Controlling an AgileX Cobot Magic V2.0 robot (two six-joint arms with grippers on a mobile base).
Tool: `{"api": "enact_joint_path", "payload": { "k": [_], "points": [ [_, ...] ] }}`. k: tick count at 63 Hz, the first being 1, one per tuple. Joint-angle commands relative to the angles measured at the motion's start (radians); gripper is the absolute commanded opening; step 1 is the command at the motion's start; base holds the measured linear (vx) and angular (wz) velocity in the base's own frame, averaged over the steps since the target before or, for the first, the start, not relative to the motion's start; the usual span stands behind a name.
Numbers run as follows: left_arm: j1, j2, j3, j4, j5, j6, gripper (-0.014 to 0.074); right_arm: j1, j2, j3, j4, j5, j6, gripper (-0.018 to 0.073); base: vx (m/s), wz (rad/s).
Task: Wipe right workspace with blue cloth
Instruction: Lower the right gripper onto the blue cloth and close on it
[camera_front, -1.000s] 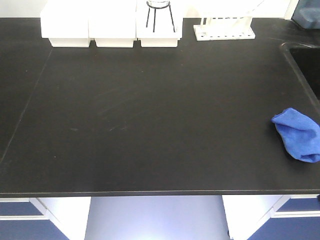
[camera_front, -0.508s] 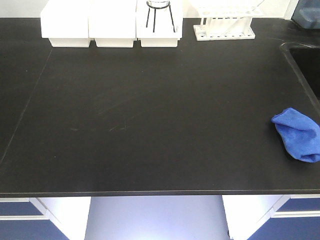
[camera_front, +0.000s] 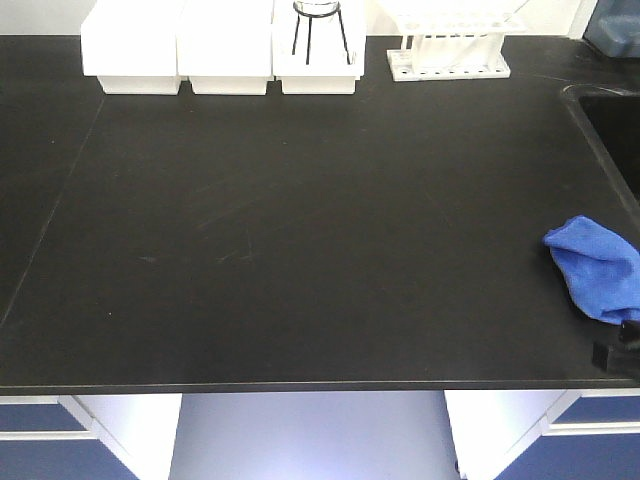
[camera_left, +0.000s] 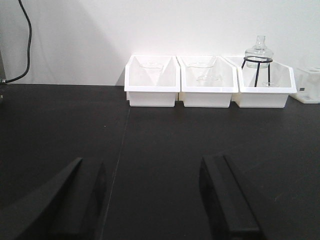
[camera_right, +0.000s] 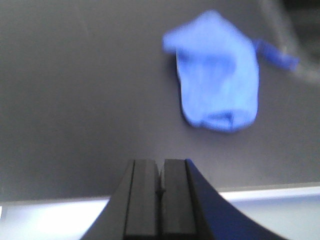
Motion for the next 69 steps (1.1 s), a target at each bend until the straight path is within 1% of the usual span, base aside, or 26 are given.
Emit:
{"api": "enact_joint_path", "payload": {
  "k": [1,2,7,11,16,21,29,33,36,45,51,55,57,60,64,69],
  "points": [
    [-0.002,0.015,0.031,-0.003,-0.083,-0.005,0.0523,-0.001,0.064,-0.102,-0.011,-0.042,0.014,0.0137,0.0,0.0],
    [-0.002,0.015,0.031,-0.003,-0.083,-0.005,0.0523,-0.001,0.073,-0.119,-0.009,-0.039,0.025,0.0145,0.0,0.0],
    [-0.002,0.015,0.031,-0.003,-0.083,-0.005,0.0523,-0.001,0.128,-0.197,0.02,0.012,0.142,0.0202,0.0,0.0],
    [-0.002,0.015,0.031,-0.003,-0.083,-0.005,0.0523,-0.001,0.179,-0.26,0.005,0.08,0.185,0.0253,0.0,0.0],
    [-0.002,0.015,0.031,-0.003,-0.083,-0.005,0.0523,-0.002,0.256,-0.338,-0.07,0.157,0.19,0.0322,0.0,0.0],
    [-0.002,0.015,0.031,-0.003,-0.083,-0.005,0.0523,-0.002,0.329,-0.401,-0.148,0.196,0.204,0.0384,0.0,0.0],
    [-0.002,0.015,0.031,-0.003,-0.083,-0.005,0.0523,-0.004,0.439,-0.461,-0.255,0.183,0.317,0.0457,0.0,0.0],
    [-0.002,0.015,0.031,-0.003,-0.083,-0.005,0.0523,-0.004,0.512,-0.475,-0.315,0.162,0.369,0.0475,0.0,0.0],
    [-0.002,0.015,0.031,-0.003,-0.083,-0.005,0.0523,-0.004,0.55,-0.482,-0.334,0.153,0.39,0.0481,0.0,0.0],
    [-0.002,0.015,0.031,-0.003,-0.083,-0.005,0.0523,-0.004,0.711,-0.504,-0.364,0.137,0.393,0.0482,0.0,0.0],
    [-0.002,0.015,0.031,-0.003,-0.083,-0.005,0.0523,-0.004,0.797,-0.516,-0.382,0.095,0.396,0.0482,0.0,0.0],
    [-0.002,0.015,0.031,-0.003,-0.083,-0.005,0.0523,-0.004,0.836,-0.529,-0.408,0.075,0.413,0.0482,0.0,0.0],
    [-0.002,0.015,0.031,-0.003,-0.083,-0.005,0.0523,-0.004,0.856,-0.539,-0.432,0.071,0.439,0.0482,0.0,0.0],
    [-0.002,0.015,0.031,-0.003,-0.083,-0.005,0.0523,-0.016,0.882,-0.551,-0.475,0.061,0.496,0.0482,0.0,0.0],
    [-0.002,0.015,0.031,-0.003,-0.083,-0.005,0.0523,-0.037,0.909,-0.563,-0.498,0.041,0.542,0.0482,0.0,0.0],
    [-0.002,0.015,0.031,-0.003,-0.083,-0.005,0.0523,-0.084,0.946,-0.573,-0.499,0.016,0.554,0.0482,0.0,0.0]
  ]
}}
